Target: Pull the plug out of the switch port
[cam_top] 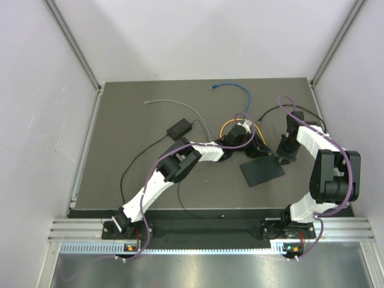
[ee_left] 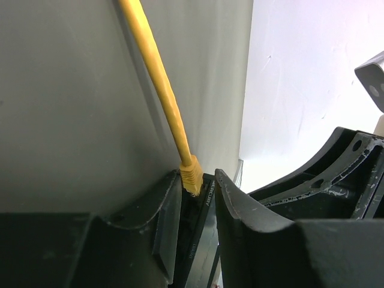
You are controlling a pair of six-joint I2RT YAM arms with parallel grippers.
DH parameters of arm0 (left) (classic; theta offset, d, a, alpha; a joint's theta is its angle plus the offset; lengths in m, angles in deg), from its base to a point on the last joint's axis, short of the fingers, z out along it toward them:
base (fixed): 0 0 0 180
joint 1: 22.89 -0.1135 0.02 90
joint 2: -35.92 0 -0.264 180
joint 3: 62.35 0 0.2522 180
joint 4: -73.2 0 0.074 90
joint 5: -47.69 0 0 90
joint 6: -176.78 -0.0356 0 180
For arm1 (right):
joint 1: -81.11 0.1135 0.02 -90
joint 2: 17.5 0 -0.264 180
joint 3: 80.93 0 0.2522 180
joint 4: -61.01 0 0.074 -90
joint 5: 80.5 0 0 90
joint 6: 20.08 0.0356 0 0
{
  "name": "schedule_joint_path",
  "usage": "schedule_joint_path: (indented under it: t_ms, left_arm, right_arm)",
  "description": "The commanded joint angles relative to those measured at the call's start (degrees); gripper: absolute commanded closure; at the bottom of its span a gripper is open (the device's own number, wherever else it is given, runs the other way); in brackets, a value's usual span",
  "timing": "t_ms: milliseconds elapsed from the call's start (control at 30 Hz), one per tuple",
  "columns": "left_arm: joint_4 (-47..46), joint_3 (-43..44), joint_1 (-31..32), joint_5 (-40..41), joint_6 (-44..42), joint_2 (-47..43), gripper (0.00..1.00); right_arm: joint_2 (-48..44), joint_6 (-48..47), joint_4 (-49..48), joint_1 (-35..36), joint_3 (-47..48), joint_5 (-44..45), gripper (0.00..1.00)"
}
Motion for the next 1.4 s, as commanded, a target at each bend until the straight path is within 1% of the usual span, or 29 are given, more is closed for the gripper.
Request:
schedule_joint_path:
  t_ms: [0, 133, 167, 267, 333, 367, 400, 467, 500, 533, 567, 633, 733, 800, 933, 967, 1067, 1133, 1167, 1233, 1267, 1300, 1367]
  left_arm:
    - [3.4, -0.6, 0.4, 1.0, -2.5, 0.5, 0.66]
    - [4.8, -0.6, 0.4, 1.1, -3.2, 0.4, 0.7]
    - [5.0, -0.6, 0.4, 1.2, -3.2, 0.6, 0.74]
    - [6.0, 0.2, 0.5, 1.4, -3.1, 1.1, 0.78]
    - [6.6, 0.6, 0.5, 1.6, -2.7, 1.6, 0.83]
    - [6.0, 0.6, 0.5, 1.5, -2.5, 1.8, 0.88]
    - [5.8, 1.1, 0.4, 1.5, -2.4, 2.2, 1.0]
    - [5.2, 0.8, 0.4, 2.0, -2.0, 2.1, 1.0]
    - [4.4, 0.2, 0.3, 2.1, -0.5, 1.8, 1.0]
    - [2.4, -0.7, 0.2, 2.1, 0.5, 1.7, 1.0]
    - [2.5, -0.6, 0.2, 2.2, 1.0, 1.6, 1.0]
    - [2.2, -0.5, -0.1, 2.5, 0.5, 1.0, 1.0]
    - [2.2, 1.2, -0.6, 1.7, 0.7, 1.4, 1.0]
    - [1.7, 1.6, -1.0, 0.3, 2.3, 2.1, 1.0]
    - [-0.7, -0.5, -1.4, -0.5, 6.0, 1.5, 1.0]
    - [-3.0, -0.9, -1.6, -0.8, 8.4, 1.7, 1.0]
    - [-6.4, -3.6, -1.8, -0.1, 10.8, 1.3, 1.0]
    - [-6.6, -5.9, -1.8, 2.6, 9.4, -0.2, 1.0]
    - [-6.6, -6.7, -1.7, 3.0, 6.5, -1.2, 1.0]
    - [1.9, -3.5, -1.7, 3.8, 0.0, -1.6, 1.0]
    - [5.9, -2.2, -1.3, 5.0, -7.6, -2.9, 1.0]
    - [9.8, -1.1, -1.2, 5.9, -9.9, -3.7, 1.0]
    - [9.9, -1.3, -1.3, 6.6, -11.0, -4.2, 1.0]
  right_arm:
    - [0.2, -0.8, -0.1, -0.3, 0.9, 0.4, 0.75]
    - [0.1, -1.1, 0.0, -0.3, 0.8, 0.8, 0.75]
    - [0.2, -1.1, 0.1, -0.3, 0.8, 0.7, 0.75]
    - [0.2, -1.0, 0.0, -0.3, 0.8, 0.4, 0.75]
    - [0.3, -0.7, -0.2, -0.3, 0.8, 0.3, 0.75]
    - [0.3, -0.8, -0.2, -0.3, 0.8, 0.1, 0.75]
    - [0.3, -0.9, -0.2, -0.3, 0.9, 0.0, 0.75]
    - [0.3, -0.8, 0.5, -0.2, 1.5, 0.0, 0.75]
    - [0.1, -0.6, 0.8, -0.2, 1.8, 0.2, 0.75]
    - [-0.2, 0.2, 1.2, -0.3, 2.7, 0.7, 0.73]
    - [-1.0, 0.9, 1.6, -0.3, 3.0, 2.0, 0.72]
    - [-2.1, 3.5, 1.5, -0.2, 3.7, 2.6, 0.67]
    - [-3.2, 8.1, -0.4, 0.2, 3.0, 0.8, 0.58]
    - [-2.8, 10.7, -1.7, 1.0, 2.3, 0.0, 0.57]
    - [-0.9, 11.6, -3.7, 2.7, 2.3, -0.2, 0.55]
    - [-0.5, 11.8, -4.3, 3.0, 2.3, -0.2, 0.54]
    - [0.2, 13.4, -5.5, 3.1, 1.8, 0.0, 0.54]
    - [1.0, 14.1, -5.7, 3.1, 2.3, -0.1, 0.53]
    - [1.5, 14.2, -5.7, 3.2, 2.6, -0.2, 0.53]
    - [2.4, 14.5, -5.0, 3.4, 3.5, -0.3, 0.53]
    - [2.4, 14.3, -5.0, 3.4, 3.6, -0.2, 0.53]
    - [2.4, 14.4, -5.1, 3.4, 3.4, -0.2, 0.54]
    - [2.8, 14.5, -5.4, 3.4, 3.3, 0.0, 0.54]
